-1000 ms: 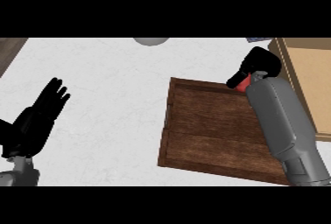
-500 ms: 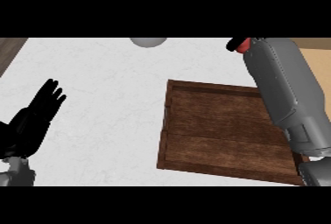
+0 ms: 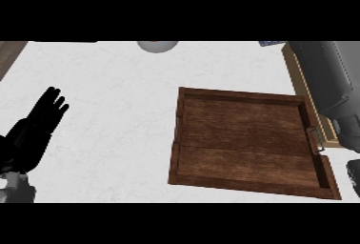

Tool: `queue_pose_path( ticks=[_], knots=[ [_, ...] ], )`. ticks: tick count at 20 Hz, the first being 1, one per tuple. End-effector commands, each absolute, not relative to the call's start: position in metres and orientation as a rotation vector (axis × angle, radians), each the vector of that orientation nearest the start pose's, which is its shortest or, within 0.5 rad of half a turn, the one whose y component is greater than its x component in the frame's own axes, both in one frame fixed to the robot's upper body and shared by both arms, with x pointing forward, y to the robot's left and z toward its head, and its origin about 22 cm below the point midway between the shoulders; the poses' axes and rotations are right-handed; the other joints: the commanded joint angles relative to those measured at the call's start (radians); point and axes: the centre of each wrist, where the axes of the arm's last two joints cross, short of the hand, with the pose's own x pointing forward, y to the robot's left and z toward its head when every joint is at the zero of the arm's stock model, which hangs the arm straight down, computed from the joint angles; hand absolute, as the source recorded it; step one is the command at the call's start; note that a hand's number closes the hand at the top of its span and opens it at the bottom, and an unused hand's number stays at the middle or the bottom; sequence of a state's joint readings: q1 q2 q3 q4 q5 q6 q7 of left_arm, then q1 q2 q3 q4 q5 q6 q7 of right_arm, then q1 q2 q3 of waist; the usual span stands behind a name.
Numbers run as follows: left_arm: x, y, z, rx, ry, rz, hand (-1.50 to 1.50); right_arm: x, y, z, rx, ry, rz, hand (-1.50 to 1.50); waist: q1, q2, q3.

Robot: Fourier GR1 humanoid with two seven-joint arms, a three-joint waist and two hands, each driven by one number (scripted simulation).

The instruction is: Pick the bell pepper from the tray and place it in the cardboard box

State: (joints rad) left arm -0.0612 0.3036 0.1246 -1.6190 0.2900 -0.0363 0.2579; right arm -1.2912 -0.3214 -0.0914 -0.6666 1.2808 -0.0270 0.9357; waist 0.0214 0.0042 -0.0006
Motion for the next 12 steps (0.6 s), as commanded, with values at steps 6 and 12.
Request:
queue_pose_path(
  ticks=[6,12],
  knots=[
    [0.254,0.311,0.058,0.044,-1.449,0.031,0.0,0.465,-0.244,0.286,-1.646,-0.848,0.254,1.5,-0.004,0.0,0.001],
    [0.231,0.321,0.043,0.058,-1.44,0.055,0.0,0.455,-0.282,0.259,-1.638,-0.854,0.29,1.5,-0.015,-0.005,0.001]
  ],
)
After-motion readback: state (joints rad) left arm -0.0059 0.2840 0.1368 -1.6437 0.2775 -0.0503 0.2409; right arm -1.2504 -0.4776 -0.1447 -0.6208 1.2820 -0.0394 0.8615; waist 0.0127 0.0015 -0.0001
